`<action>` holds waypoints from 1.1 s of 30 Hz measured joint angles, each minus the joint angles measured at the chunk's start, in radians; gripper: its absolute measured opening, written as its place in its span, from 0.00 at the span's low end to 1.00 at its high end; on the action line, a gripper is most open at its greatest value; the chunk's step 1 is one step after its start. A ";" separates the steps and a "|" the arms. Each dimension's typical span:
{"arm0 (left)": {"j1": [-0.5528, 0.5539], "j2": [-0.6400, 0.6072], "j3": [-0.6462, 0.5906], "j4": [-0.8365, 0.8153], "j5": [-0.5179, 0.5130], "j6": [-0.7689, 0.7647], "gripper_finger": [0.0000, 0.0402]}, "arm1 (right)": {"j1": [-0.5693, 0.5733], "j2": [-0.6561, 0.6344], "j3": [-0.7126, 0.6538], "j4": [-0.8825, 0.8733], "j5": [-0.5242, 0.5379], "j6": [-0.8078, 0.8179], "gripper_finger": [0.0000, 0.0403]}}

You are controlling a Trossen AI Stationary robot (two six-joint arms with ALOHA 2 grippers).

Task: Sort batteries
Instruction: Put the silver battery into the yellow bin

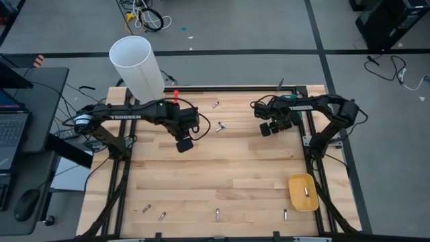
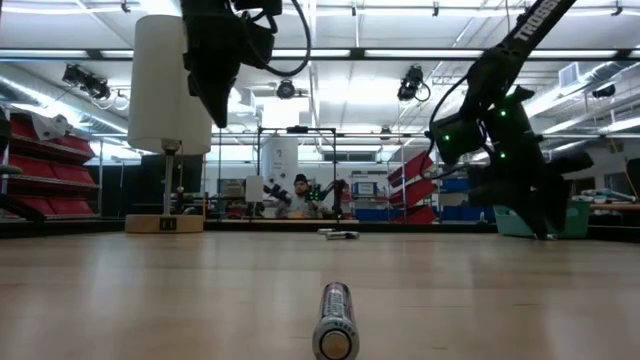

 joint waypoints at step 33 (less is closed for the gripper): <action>0.002 0.001 0.000 0.024 -0.041 0.003 0.08 | -0.073 0.013 0.001 0.053 -0.027 -0.195 0.02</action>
